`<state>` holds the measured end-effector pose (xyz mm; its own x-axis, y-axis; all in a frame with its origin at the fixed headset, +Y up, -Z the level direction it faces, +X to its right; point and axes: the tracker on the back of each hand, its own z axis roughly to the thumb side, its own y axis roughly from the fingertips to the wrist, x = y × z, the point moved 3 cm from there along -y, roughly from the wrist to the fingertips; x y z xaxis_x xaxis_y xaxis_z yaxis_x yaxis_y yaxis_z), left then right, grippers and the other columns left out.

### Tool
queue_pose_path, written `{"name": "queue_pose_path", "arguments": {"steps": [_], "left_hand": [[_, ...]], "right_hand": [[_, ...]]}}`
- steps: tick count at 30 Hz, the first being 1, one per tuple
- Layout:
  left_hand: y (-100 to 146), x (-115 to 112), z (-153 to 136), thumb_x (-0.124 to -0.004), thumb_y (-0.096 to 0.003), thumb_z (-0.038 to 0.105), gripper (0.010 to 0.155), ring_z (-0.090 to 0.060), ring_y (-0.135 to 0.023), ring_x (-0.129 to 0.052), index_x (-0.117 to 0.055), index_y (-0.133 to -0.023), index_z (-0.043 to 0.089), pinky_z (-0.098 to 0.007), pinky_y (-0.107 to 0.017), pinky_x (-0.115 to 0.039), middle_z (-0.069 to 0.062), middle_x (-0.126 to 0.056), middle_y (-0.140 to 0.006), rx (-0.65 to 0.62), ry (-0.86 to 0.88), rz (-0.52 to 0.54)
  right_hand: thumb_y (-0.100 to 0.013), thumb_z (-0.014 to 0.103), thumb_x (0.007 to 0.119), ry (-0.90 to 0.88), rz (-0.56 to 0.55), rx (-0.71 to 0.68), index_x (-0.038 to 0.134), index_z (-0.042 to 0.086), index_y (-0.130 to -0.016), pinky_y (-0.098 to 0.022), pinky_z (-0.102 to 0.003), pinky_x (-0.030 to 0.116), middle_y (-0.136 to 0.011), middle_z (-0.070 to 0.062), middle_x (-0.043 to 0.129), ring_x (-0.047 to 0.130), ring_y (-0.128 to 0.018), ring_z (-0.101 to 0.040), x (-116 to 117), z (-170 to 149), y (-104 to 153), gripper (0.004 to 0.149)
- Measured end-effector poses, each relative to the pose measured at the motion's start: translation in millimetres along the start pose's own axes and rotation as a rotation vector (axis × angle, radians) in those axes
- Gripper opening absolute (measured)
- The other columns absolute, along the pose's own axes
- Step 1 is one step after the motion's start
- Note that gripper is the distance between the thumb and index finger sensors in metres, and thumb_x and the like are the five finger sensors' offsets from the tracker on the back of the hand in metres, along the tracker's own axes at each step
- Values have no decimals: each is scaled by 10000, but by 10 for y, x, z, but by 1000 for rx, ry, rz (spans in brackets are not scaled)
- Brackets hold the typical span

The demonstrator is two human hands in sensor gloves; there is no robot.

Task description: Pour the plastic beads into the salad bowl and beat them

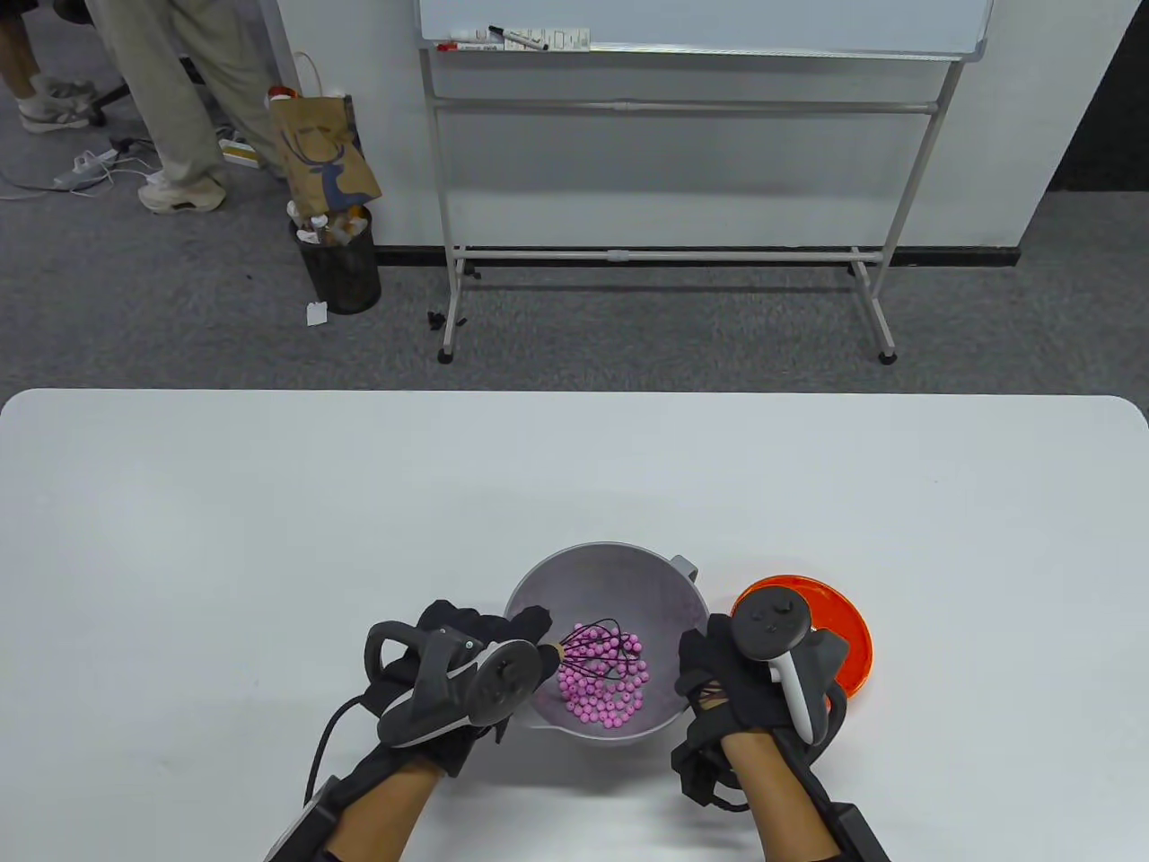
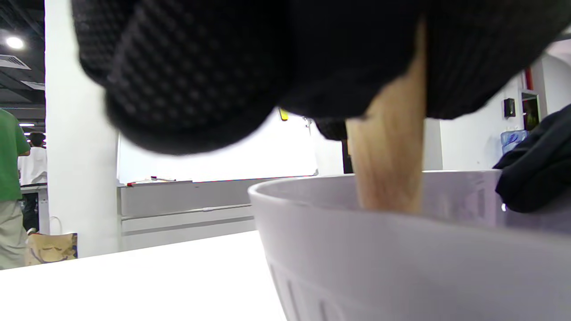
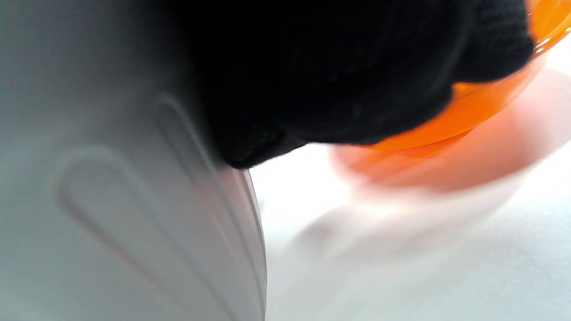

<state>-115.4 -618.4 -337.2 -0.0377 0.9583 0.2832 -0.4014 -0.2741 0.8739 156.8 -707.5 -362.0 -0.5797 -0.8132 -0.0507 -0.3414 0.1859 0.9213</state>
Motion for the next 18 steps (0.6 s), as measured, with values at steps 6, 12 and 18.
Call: {"name": "queue_pose_path", "arguments": {"steps": [6, 12, 18], "left_hand": [[5, 120, -37, -909, -381, 599, 442, -119, -194, -1054, -985, -702, 305, -404, -447, -880, 123, -1038, -168, 17, -31, -132], [20, 160, 62, -902, -393, 586, 442, -113, -185, -1051, -989, -700, 281, -393, -444, -885, 122, -1035, -160, -75, 99, -196], [-10, -34, 69, -866, -410, 596, 441, -110, -202, -1057, -968, -723, 302, -400, -443, -882, 136, -1037, -185, -56, 177, -137]], "right_hand": [[-476, 460, 809, 2, -1, 1, 837, 97, -841, -240, -397, 846, -387, -55, 1022, 1014, -130, -193, 1, 1, 1, 516], [-475, 460, 807, 2, -1, 0, 837, 95, -840, -240, -399, 845, -390, -55, 1020, 1014, -131, -195, 2, 2, 0, 517], [-475, 458, 807, 5, -3, 0, 836, 94, -840, -241, -399, 845, -391, -56, 1020, 1015, -132, -195, 3, 3, 1, 517]]}}
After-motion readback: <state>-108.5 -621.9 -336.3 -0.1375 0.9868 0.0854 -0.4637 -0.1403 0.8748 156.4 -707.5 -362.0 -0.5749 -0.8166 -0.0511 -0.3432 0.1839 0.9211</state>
